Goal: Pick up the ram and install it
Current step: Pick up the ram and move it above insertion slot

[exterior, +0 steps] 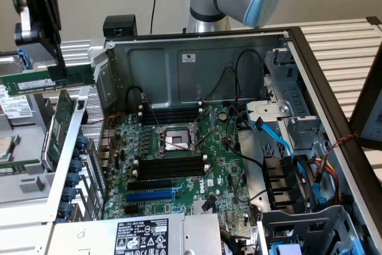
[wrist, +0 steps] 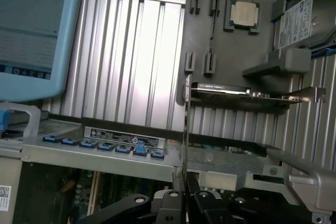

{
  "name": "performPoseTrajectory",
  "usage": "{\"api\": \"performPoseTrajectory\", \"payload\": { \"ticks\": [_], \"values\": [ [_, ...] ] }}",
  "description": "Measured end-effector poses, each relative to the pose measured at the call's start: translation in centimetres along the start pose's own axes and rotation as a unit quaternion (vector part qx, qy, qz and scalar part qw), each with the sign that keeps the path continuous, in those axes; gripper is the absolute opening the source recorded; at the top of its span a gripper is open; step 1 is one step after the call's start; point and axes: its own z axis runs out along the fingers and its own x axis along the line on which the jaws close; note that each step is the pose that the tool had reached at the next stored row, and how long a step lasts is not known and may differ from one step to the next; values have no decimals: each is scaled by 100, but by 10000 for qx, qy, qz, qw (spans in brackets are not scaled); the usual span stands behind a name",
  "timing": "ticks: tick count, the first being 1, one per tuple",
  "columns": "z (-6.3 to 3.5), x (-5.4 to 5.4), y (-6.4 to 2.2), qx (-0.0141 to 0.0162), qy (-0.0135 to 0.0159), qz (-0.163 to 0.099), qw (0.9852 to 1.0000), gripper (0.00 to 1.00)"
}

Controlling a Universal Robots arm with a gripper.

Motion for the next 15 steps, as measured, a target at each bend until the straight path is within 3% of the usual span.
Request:
{"api": "performPoseTrajectory", "payload": {
  "ticks": [15],
  "values": [
    [-28,74,-668,-16,1,-21,10000,13]
  ]
}}
